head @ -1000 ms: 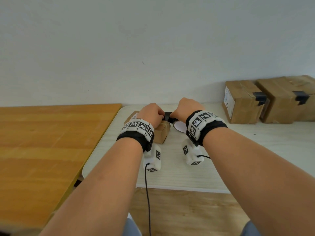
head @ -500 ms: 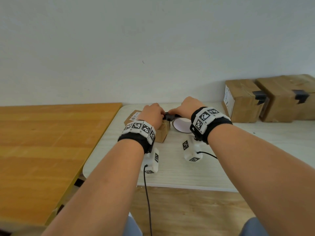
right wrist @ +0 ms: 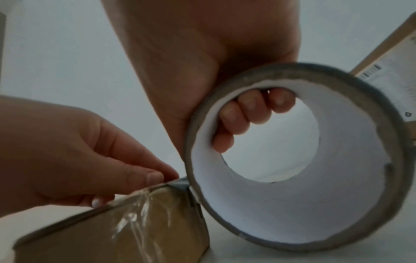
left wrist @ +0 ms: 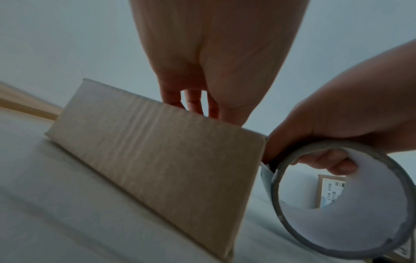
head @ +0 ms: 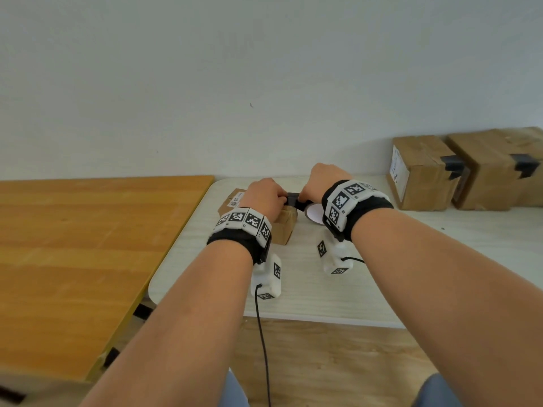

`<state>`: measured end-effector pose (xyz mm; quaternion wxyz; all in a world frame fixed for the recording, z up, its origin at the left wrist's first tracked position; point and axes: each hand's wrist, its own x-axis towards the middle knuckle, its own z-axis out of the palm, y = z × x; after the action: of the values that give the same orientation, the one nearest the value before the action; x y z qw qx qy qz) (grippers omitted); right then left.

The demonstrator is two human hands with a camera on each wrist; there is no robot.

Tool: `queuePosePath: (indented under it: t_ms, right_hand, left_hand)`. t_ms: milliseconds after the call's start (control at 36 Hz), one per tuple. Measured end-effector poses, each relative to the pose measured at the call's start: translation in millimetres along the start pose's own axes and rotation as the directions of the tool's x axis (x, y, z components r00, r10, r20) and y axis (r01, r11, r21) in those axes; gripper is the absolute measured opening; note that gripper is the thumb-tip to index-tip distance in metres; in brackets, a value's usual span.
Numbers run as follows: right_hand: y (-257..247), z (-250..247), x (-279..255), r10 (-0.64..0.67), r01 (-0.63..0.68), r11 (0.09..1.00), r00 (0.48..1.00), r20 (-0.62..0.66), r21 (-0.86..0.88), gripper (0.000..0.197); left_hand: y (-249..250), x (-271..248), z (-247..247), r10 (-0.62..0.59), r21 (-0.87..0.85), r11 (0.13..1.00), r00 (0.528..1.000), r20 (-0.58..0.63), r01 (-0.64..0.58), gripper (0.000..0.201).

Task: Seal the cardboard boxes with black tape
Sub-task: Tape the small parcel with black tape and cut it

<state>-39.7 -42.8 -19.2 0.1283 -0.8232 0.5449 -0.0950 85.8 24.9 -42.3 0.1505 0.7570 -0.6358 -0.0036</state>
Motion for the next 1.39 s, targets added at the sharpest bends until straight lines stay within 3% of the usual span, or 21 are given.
queuePosePath:
  t_ms: [194,361,528,667,805,1139,1250,1389]
  right_hand:
    - [8.4,1.7,0.3,0.009,-0.01,0.999,1.0,0.023,0.044,0.036]
    - [22.6,3.6,-0.2,0.057,-0.051,0.974,0.998,-0.02,0.222,0.055]
    - [23.4,6.1,-0.5,0.069,-0.067,0.959,0.998,0.001,0.276,0.044]
    - [12.5,9.5,-0.3,0.058,-0.052,0.983,0.998,-0.032,0.175,0.031]
    - [3.9,9.8,-4.0,0.034,-0.041,0.997,0.994,-0.102,-0.069,0.022]
    - [3.5,14.7,1.9,-0.065,0.032,0.975,0.988,-0.141,-0.222,0.021]
    - [14.1,16.2,3.3,-0.07,0.047,0.985,0.988,-0.135,-0.164,0.043]
    - [25.7,13.8,-0.5,-0.021,0.028,0.998,0.994,-0.111,0.055,0.045]
  left_hand:
    - [-0.8,-0.5,1.4,-0.01,-0.006,1.0,1.0,0.003,0.01,0.028]
    - [-0.2,2.1,5.0,-0.02,0.016,1.0,1.0,-0.02,0.02,0.027]
    - [1.8,4.6,10.2,-0.069,0.011,0.997,0.996,-0.052,0.07,0.025]
    - [2.8,3.2,12.6,-0.116,0.004,0.993,0.992,-0.049,0.117,0.024]
    - [4.2,4.3,12.7,-0.14,0.0,0.99,0.99,-0.01,0.14,0.025]
    - [16.7,-6.5,14.9,-0.168,0.112,0.978,0.983,-0.079,0.176,0.023]
    - [20.3,-9.3,12.8,-0.163,0.109,0.979,0.983,-0.081,0.171,0.024]
    - [27.9,-13.5,9.8,-0.166,0.13,0.976,0.983,-0.082,0.175,0.024]
